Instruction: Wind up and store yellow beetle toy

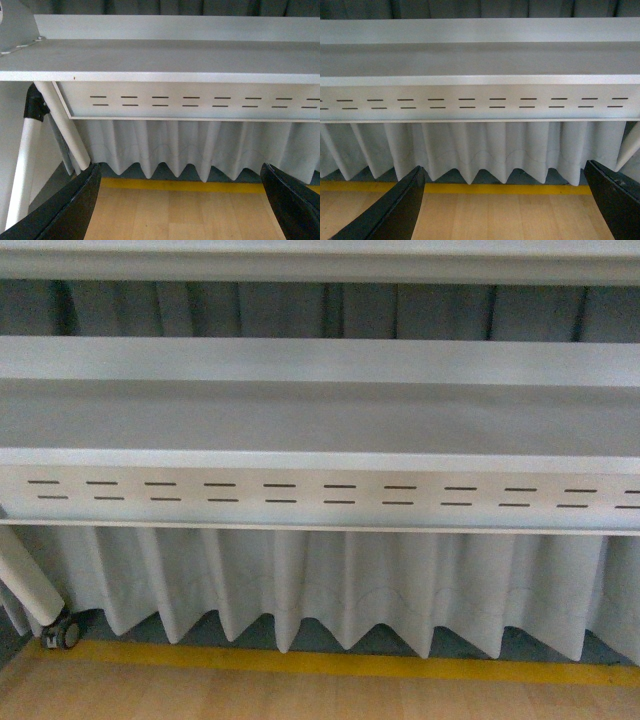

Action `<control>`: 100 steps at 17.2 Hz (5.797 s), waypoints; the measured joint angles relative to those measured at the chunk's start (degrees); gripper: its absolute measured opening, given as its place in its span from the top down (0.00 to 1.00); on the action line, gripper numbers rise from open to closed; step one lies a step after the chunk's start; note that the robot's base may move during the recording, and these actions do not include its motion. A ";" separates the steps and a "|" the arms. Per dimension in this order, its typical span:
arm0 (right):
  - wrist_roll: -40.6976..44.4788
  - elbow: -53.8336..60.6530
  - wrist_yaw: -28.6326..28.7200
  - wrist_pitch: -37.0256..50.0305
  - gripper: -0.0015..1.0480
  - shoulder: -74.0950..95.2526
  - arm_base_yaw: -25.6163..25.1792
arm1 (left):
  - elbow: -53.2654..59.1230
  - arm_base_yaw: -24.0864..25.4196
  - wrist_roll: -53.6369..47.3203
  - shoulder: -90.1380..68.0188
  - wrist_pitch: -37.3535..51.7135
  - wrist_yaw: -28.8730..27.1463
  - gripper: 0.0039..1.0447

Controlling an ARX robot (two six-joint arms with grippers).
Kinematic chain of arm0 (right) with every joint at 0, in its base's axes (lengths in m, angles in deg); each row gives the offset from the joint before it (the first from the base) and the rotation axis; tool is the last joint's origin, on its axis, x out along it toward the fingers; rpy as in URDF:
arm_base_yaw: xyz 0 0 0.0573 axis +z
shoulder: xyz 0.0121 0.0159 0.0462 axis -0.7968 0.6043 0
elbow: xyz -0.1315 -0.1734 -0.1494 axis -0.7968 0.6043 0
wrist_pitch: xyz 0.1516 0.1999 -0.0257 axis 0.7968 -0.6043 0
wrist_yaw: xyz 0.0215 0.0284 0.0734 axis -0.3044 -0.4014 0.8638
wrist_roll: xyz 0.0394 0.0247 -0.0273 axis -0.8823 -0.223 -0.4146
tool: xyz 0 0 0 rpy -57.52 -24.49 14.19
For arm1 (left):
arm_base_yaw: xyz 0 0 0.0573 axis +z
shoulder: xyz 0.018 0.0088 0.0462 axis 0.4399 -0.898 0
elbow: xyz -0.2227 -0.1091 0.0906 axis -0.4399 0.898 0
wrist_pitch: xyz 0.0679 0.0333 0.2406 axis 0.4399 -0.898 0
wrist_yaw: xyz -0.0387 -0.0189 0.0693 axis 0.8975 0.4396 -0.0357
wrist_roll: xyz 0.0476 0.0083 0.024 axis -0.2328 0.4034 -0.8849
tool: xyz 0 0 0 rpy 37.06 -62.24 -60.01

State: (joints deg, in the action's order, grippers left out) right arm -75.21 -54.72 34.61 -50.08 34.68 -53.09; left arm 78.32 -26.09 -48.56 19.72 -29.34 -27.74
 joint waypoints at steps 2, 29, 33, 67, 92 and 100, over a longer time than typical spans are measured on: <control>0.00 0.00 0.00 0.00 0.06 0.00 0.00 | 0.00 0.00 0.00 0.00 0.00 0.02 0.06; -0.02 0.00 0.00 -0.02 0.06 0.00 0.00 | 0.00 0.00 0.02 0.00 0.00 0.02 0.06; -0.02 0.00 0.00 0.02 0.06 0.00 0.00 | 0.00 0.00 0.07 0.00 -0.02 -0.04 0.06; -0.17 0.00 0.00 0.00 0.06 0.00 0.00 | 0.00 0.00 0.00 0.00 -0.20 0.02 0.06; 52.39 -51.43 53.72 -5.97 0.06 100.00 -7.61 | 0.00 -0.02 0.00 0.00 0.00 0.02 0.06; 95.41 -56.70 40.26 -34.40 0.06 113.61 -7.65 | 0.00 -0.02 0.00 0.00 0.00 0.02 0.06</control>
State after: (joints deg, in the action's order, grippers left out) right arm 20.20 -111.42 74.87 -84.48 148.30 -60.74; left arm 78.32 -26.11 -48.56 19.72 -29.34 -27.72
